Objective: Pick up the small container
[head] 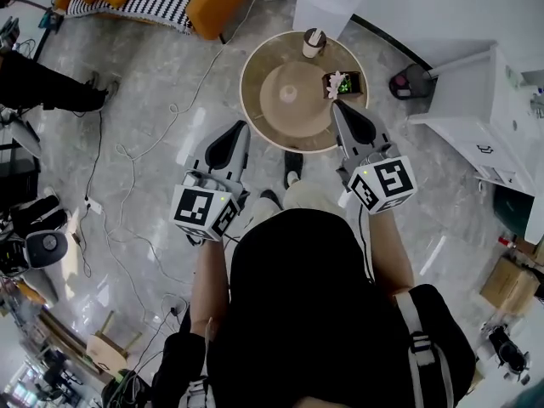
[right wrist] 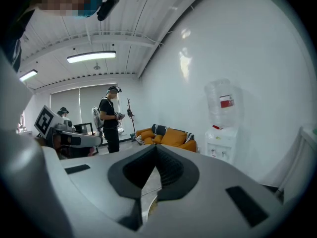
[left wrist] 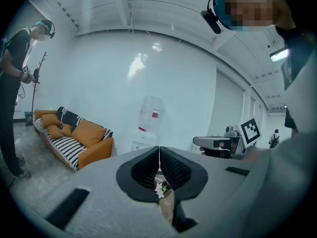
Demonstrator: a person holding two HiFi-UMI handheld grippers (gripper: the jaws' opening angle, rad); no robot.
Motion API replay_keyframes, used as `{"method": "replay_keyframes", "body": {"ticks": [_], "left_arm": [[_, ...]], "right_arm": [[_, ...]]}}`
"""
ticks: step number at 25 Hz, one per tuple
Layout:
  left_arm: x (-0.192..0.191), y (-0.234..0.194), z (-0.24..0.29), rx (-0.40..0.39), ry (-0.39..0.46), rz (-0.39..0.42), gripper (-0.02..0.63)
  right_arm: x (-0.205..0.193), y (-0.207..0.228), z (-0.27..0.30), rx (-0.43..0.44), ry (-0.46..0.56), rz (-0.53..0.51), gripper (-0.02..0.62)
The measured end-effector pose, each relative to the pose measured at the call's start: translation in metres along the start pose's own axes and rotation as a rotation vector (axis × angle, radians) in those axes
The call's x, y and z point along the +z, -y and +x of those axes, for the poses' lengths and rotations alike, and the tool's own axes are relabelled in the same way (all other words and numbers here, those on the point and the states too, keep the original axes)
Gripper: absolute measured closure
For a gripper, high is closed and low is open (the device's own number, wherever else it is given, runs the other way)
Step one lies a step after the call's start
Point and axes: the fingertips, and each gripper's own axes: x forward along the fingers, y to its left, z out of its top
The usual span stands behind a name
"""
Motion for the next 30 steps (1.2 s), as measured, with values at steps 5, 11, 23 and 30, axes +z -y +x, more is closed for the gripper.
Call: {"method": "replay_keyframes", "body": {"ticks": [5,11,23,30], "left_arm": [[0.001,0.003,0.044,0.007,-0.017,0.001,0.584],[-0.001,0.002,0.081,0.029,-0.036,0.007,0.584],[-0.02,-0.02,0.091,0.023,-0.078,-0.027,0.584],[-0.048,-0.051,0.107,0.008,-0.135,-0.054,0.584]], "right_arm": [[-0.006,0.033,0.023,0.037,-0.027,-0.003,0.592],[-0.013,0.062,0.053,0.086,-0.054,-0.019,0.592],[-0.059,0.053,0.098,0.12,-0.157,-0.051,0.592],[-0.109,0.058,0.124,0.1,-0.214,-0.044,0.592]]}}
